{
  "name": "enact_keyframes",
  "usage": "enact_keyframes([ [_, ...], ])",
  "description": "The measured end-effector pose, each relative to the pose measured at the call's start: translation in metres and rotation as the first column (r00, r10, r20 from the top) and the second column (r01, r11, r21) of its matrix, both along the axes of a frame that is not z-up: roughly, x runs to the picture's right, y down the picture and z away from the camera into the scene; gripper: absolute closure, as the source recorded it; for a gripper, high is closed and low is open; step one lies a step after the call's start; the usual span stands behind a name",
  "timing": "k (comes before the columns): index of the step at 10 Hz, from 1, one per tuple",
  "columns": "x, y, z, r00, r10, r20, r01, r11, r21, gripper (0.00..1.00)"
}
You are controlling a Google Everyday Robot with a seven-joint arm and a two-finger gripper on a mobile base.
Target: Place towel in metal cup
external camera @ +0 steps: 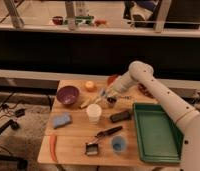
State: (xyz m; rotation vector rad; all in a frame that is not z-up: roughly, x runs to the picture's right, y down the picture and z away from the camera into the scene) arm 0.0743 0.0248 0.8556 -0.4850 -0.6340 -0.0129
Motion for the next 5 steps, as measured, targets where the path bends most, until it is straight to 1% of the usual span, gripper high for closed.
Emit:
enact_keyframes([
  [5,0.0053,0.0041,-0.0002,1.000,0.007,-0.007,-0.007,0.9997,-0.023,0.92],
])
